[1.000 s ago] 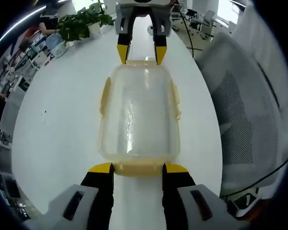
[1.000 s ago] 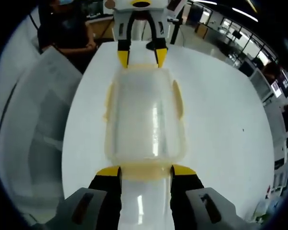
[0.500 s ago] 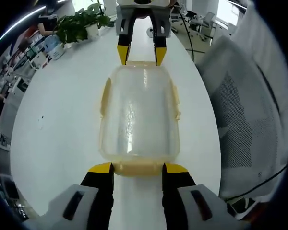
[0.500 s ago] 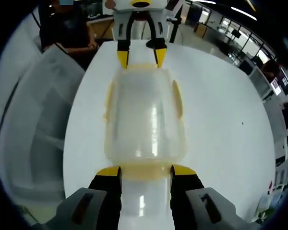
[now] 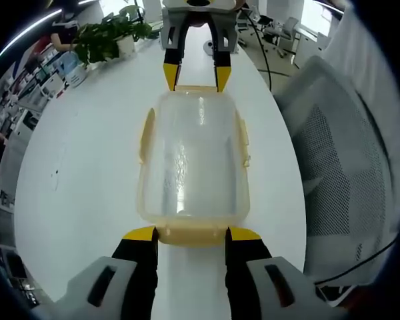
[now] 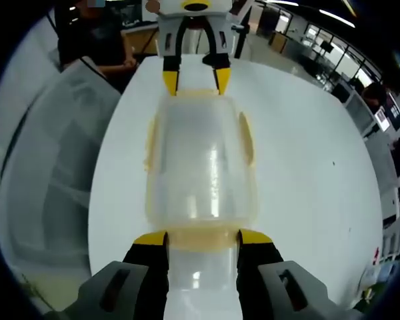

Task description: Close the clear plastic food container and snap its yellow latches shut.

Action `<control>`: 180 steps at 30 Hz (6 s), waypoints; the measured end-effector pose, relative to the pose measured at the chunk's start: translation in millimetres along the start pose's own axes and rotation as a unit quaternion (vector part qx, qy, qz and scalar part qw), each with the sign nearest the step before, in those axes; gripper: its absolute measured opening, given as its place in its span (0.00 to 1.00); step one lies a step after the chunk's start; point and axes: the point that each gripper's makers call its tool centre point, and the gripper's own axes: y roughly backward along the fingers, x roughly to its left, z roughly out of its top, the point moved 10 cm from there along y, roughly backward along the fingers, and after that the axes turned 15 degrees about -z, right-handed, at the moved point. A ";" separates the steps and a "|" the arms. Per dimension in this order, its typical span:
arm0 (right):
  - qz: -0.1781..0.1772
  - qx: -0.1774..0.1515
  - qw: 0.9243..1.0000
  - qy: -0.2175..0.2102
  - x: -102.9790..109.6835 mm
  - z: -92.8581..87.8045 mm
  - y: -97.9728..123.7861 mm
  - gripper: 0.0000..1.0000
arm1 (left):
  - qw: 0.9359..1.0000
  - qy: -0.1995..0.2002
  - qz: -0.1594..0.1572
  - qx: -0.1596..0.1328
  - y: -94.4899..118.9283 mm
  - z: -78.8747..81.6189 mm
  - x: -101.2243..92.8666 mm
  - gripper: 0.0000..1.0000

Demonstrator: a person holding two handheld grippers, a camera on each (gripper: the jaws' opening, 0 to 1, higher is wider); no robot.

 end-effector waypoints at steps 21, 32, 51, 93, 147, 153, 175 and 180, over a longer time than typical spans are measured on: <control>-0.008 -0.002 1.000 -0.002 -3.8 -30.8 16.6 0.38 | 1.000 -0.006 0.003 0.000 -10.2 33.9 1.5 0.39; -0.010 -0.002 1.000 -0.006 -3.2 -45.7 26.3 0.38 | 1.000 -0.011 0.004 -0.004 -15.4 48.2 -0.1 0.39; -0.005 0.006 1.000 -0.002 -8.0 -67.2 36.8 0.38 | 1.000 -0.009 0.000 -0.013 -30.6 69.1 4.0 0.39; 0.018 0.020 0.999 -0.022 -9.3 -96.5 29.6 0.38 | 1.000 -0.007 -0.015 -0.025 -49.8 84.4 10.7 0.39; -0.010 0.042 0.978 -0.202 -2.0 -106.6 53.5 0.46 | 0.976 0.168 0.014 -0.137 -34.5 69.2 7.0 0.45; -0.031 0.035 0.952 -0.303 -4.3 -101.5 55.4 0.44 | 0.950 0.259 0.036 -0.168 -31.4 68.4 5.3 0.46; -0.067 0.078 0.829 -0.549 -9.6 -99.1 45.4 0.40 | 0.850 0.471 0.035 -0.234 -49.4 74.5 -4.2 0.39; -0.059 0.091 0.815 -0.569 -5.4 -103.5 40.5 0.39 | 0.817 0.513 0.017 -0.261 -55.7 74.2 -5.1 0.40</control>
